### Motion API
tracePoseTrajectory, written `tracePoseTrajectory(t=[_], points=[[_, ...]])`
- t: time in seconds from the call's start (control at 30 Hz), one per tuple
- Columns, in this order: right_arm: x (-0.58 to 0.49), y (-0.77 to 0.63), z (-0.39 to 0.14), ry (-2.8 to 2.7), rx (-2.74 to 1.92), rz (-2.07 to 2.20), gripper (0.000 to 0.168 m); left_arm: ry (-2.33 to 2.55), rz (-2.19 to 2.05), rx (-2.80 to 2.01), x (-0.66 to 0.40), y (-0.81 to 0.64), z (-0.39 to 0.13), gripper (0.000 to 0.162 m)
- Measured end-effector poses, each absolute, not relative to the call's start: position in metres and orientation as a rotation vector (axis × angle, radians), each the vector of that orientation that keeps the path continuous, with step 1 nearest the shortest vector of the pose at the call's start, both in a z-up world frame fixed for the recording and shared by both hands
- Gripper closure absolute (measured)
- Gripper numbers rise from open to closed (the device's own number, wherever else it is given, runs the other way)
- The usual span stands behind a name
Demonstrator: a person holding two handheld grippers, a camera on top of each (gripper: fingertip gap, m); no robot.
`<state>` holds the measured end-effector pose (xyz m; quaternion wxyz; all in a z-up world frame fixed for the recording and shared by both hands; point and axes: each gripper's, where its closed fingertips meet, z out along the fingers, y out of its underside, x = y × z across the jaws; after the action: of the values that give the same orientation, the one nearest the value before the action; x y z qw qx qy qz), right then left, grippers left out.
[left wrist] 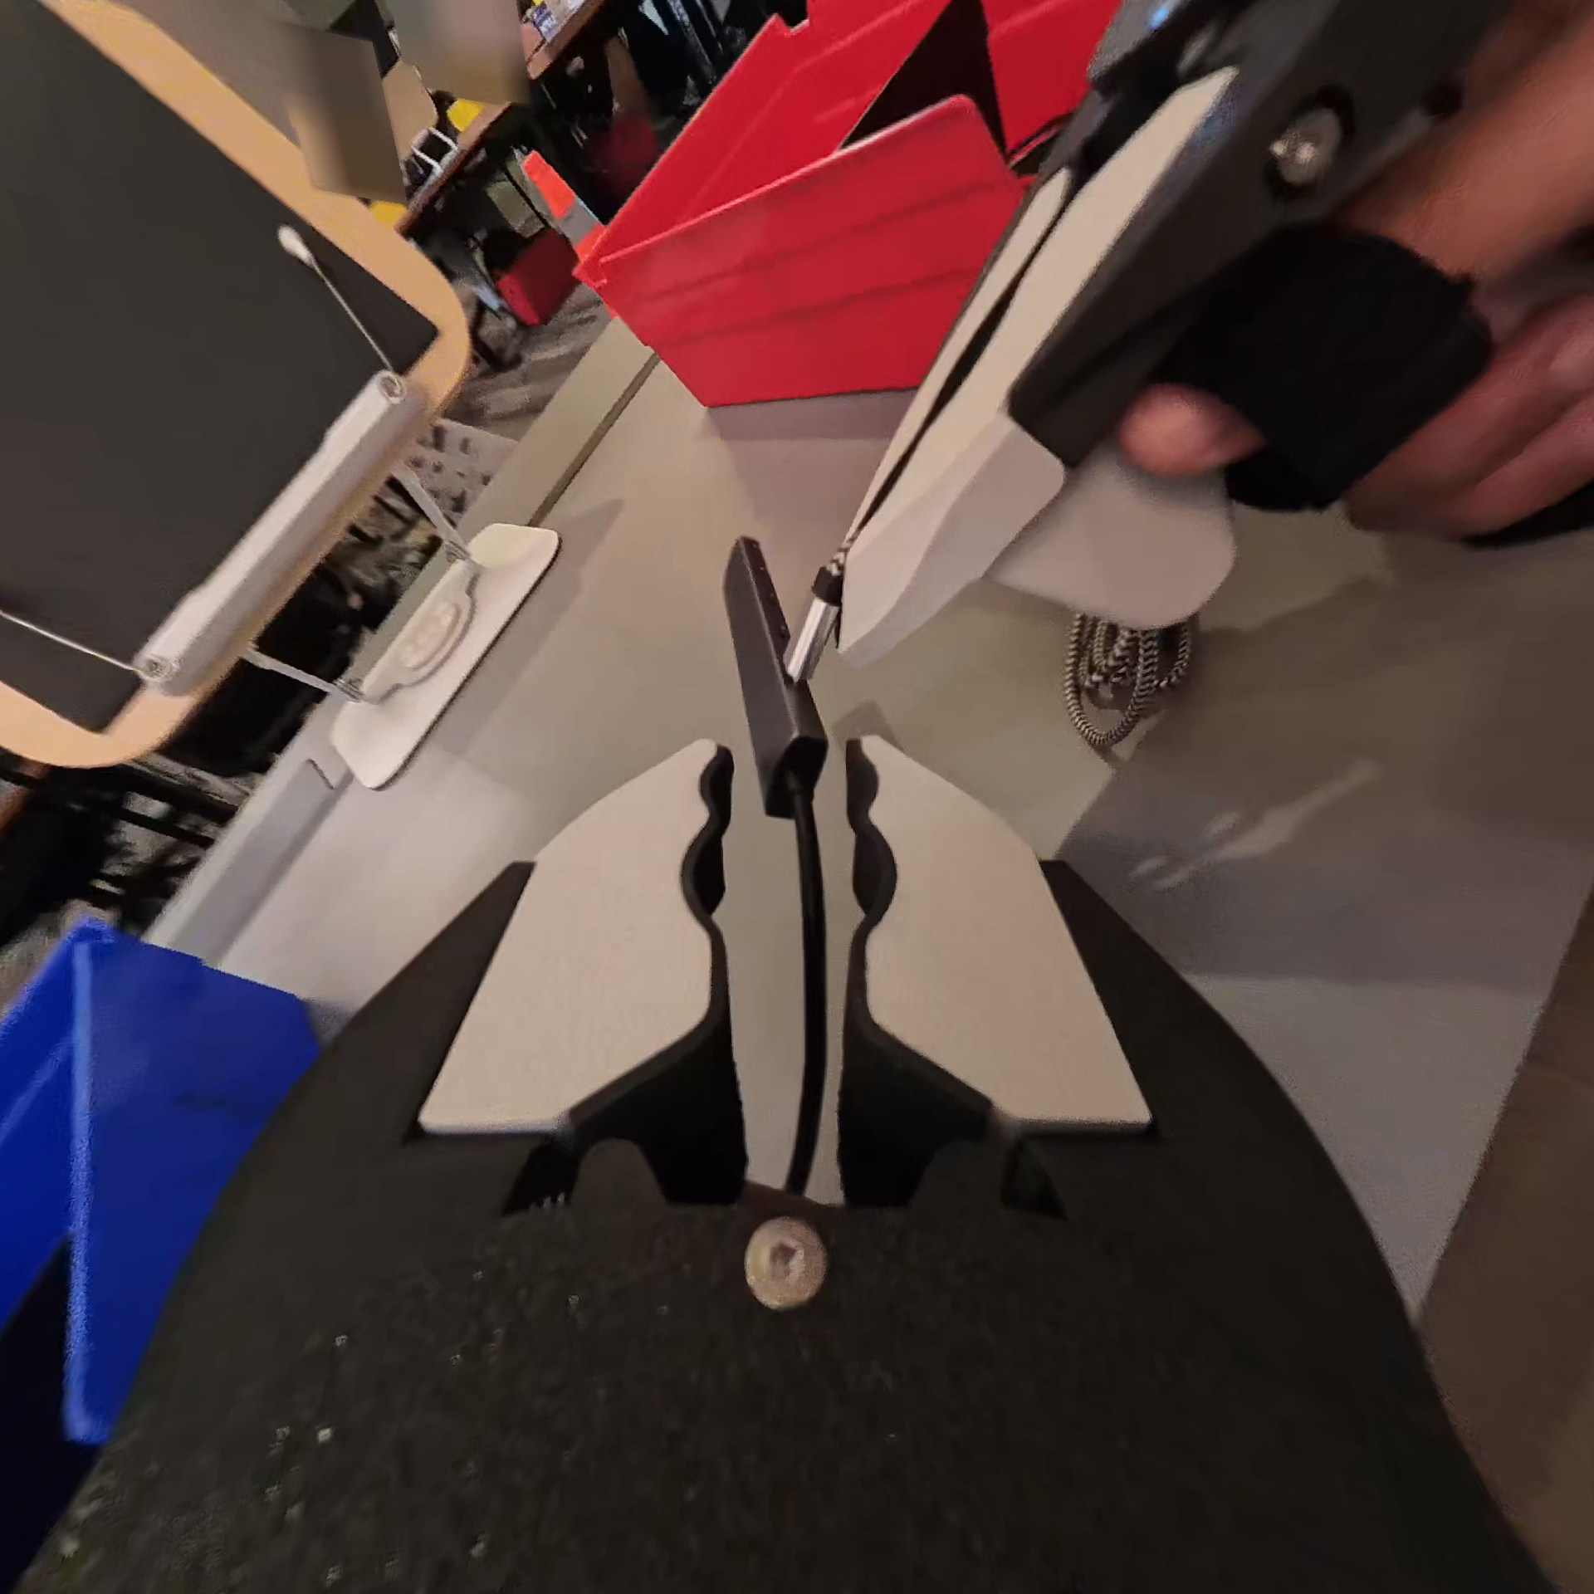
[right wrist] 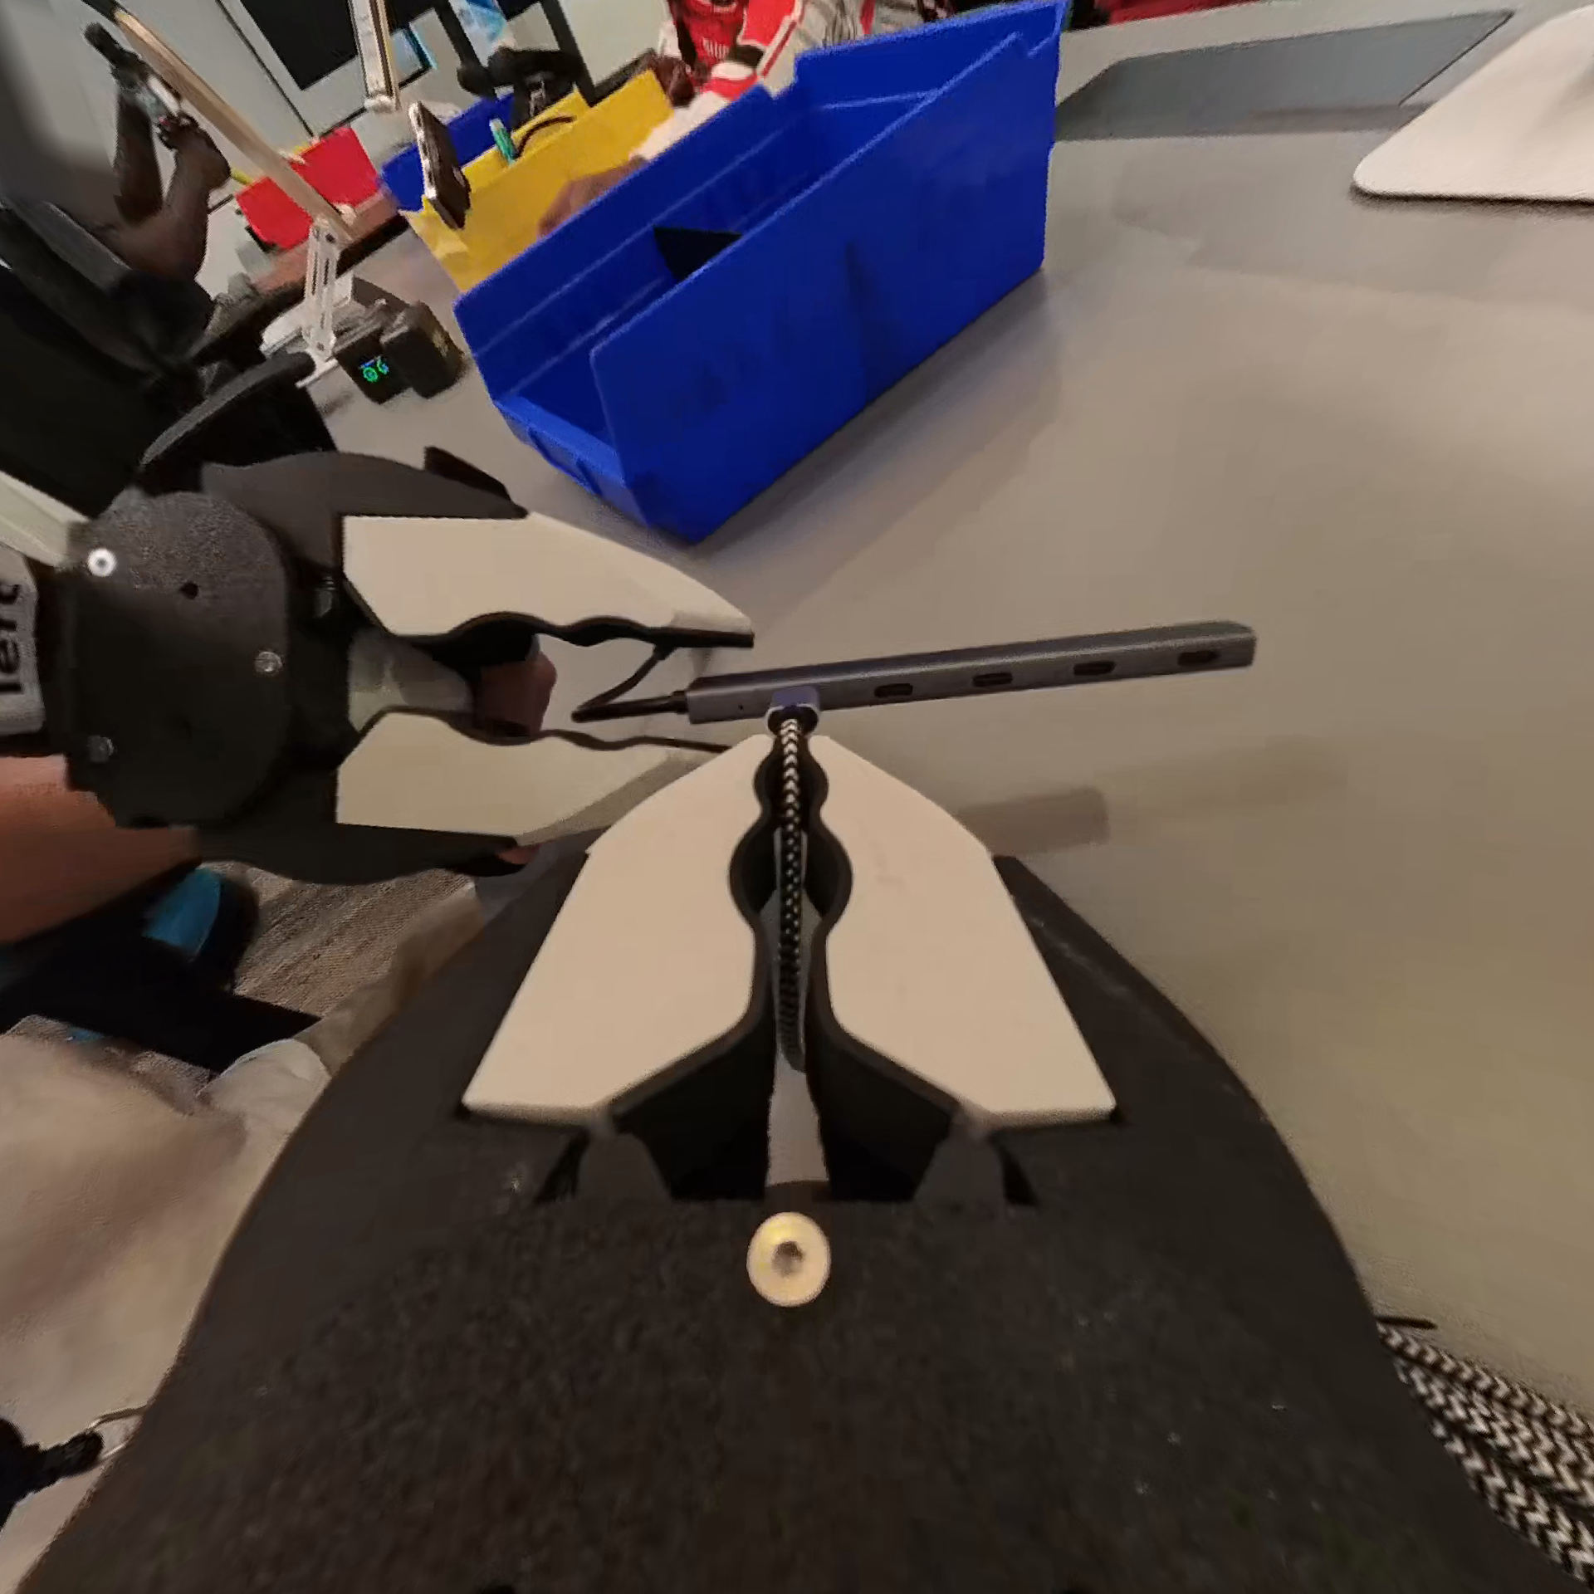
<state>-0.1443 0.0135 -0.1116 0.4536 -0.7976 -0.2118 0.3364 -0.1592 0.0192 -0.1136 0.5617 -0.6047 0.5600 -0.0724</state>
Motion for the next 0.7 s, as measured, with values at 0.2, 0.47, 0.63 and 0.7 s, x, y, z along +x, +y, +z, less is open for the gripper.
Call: tracePoseTrajectory(t=[0.2,0.47,0.63,0.7], points=[[-0.152,0.005,-0.11,-0.54,-1.98,0.917,0.167,1.437,0.03,-1.238,-0.162,0.018,-0.114,0.152],[-0.153,0.009,-0.103,-0.547,-1.902,0.891,0.135,1.473,0.143,-1.171,-0.161,0.017,-0.107,0.152],[-0.153,0.014,-0.105,-0.602,-1.865,0.639,0.157,1.461,0.105,-1.238,-0.162,0.018,-0.109,0.152],[-0.151,0.012,-0.095,-0.575,-1.825,0.626,0.158,1.421,0.044,-1.263,-0.16,0.017,-0.102,0.152]])
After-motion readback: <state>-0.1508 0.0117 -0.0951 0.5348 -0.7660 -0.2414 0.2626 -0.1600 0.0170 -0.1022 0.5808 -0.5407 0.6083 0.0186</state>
